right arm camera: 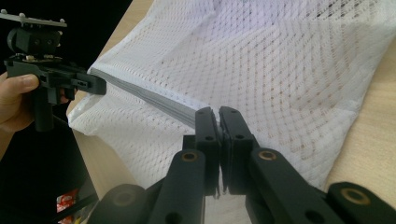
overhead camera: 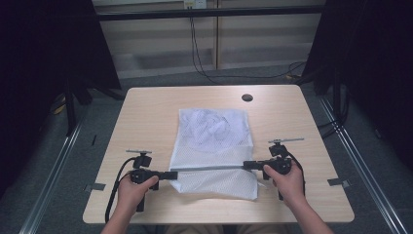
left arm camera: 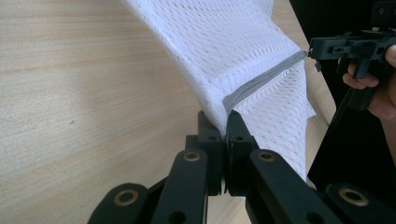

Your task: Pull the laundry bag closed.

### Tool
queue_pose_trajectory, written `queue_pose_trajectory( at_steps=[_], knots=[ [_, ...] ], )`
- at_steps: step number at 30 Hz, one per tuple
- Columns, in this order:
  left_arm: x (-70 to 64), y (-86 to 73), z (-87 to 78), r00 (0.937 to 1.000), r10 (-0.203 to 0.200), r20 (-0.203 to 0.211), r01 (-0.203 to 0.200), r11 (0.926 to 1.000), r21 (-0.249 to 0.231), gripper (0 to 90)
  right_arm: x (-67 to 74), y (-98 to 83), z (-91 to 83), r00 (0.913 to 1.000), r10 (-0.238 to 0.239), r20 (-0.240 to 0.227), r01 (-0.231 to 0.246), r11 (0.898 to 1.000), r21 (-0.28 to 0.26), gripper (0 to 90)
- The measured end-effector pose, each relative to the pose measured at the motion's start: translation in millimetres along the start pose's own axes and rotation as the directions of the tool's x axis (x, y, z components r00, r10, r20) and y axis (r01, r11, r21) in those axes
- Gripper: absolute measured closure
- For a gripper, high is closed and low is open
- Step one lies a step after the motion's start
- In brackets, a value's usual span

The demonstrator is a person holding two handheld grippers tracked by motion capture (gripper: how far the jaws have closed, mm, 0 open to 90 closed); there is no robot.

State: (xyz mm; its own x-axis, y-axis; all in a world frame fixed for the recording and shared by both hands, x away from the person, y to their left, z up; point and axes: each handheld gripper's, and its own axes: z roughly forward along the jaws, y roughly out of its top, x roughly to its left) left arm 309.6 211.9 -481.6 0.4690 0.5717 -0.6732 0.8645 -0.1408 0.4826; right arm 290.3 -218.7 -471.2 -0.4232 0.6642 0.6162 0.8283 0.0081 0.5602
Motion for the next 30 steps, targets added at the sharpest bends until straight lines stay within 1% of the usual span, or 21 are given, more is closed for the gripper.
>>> queue_pose_trajectory(
  at_steps=[1,2,3,5,6,10,11,12,16,17,19,23,25,27,30],
  knots=[
    [-0.6,-0.4,-0.1,1.0000,-0.002,-0.009,0.002,1.0000,-0.003,88.1,0.0,-0.2,-0.5,1.0000,0.001,-0.003,-0.001,1.000,0.002,86.8],
    [-0.2,-0.6,-1.2,0.9999,0.004,-0.015,-0.004,1.0000,-0.001,88.1,-0.1,-0.3,-0.8,1.0000,-0.001,0.002,0.001,1.000,0.002,86.8],
    [0.3,-1.0,-2.7,0.9999,-0.001,-0.011,0.001,1.0000,-0.002,88.1,-0.9,-0.5,-1.6,1.0000,0.000,0.005,0.000,1.000,-0.002,86.8],
    [0.8,-1.6,-4.6,0.9999,0.000,-0.016,0.000,0.9999,-0.010,88.1,-3.1,-0.4,-4.9,1.0000,0.008,0.004,-0.008,1.000,-0.008,86.8],
    [0.7,-2.3,-5.1,0.9998,-0.008,-0.016,0.008,0.9999,-0.014,88.1,-3.9,-0.1,-6.9,0.9999,0.009,0.005,-0.009,1.000,-0.015,86.8],
    [2.4,-3.5,-5.3,0.9999,-0.014,-0.006,0.014,0.9997,-0.018,88.1,-7.7,0.7,-13.2,0.9998,0.015,0.009,-0.015,1.000,-0.025,86.8],
    [2.0,-3.5,-5.3,0.9998,-0.018,-0.001,0.018,0.9996,-0.019,88.1,-8.2,0.9,-13.4,0.9997,0.026,0.003,-0.026,0.999,-0.025,86.8],
    [2.1,-3.3,-5.6,0.9999,-0.004,-0.014,0.004,0.9998,-0.018,88.1,-8.9,0.9,-13.2,0.9997,0.024,0.006,-0.024,0.999,-0.027,86.8],
    [2.6,-3.8,-6.0,0.9999,-0.005,-0.013,0.005,0.9999,-0.010,88.0,-9.2,1.3,-12.5,0.9997,0.024,0.003,-0.024,0.999,-0.023,86.8],
    [3.4,-3.6,-6.4,0.9998,0.004,-0.018,-0.004,1.0000,-0.007,88.1,-9.2,1.3,-12.9,0.9998,0.020,0.007,-0.020,1.000,-0.021,86.8],
    [3.6,-3.8,-6.3,0.9998,-0.007,-0.016,0.006,0.9999,-0.010,88.1,-9.6,1.3,-14.5,0.9998,0.014,0.016,-0.014,1.000,-0.022,86.8],
    [3.0,-3.6,-5.9,0.9998,-0.021,-0.003,0.021,0.9996,-0.017,88.1,-14.2,0.3,-20.8,0.9994,0.030,0.017,-0.029,0.999,-0.037,86.8],
    [2.8,-3.4,-5.0,0.9999,-0.013,-0.005,0.013,0.9999,-0.008,88.1,-15.3,-0.3,-23.4,0.9991,0.039,0.016,-0.039,0.998,-0.041,86.8],
    [3.4,-3.5,-4.3,0.9998,-0.004,-0.017,0.004,1.0000,0.006,88.1,-15.2,-0.6,-24.2,0.9993,0.031,0.022,-0.031,0.999,-0.040,86.8],
    [3.5,-3.7,-4.3,0.9998,-0.008,-0.020,0.008,1.0000,-0.004,88.1,-15.0,-0.4,-23.9,0.9992,0.031,0.026,-0.030,0.999,-0.041,86.8]
  ],
)
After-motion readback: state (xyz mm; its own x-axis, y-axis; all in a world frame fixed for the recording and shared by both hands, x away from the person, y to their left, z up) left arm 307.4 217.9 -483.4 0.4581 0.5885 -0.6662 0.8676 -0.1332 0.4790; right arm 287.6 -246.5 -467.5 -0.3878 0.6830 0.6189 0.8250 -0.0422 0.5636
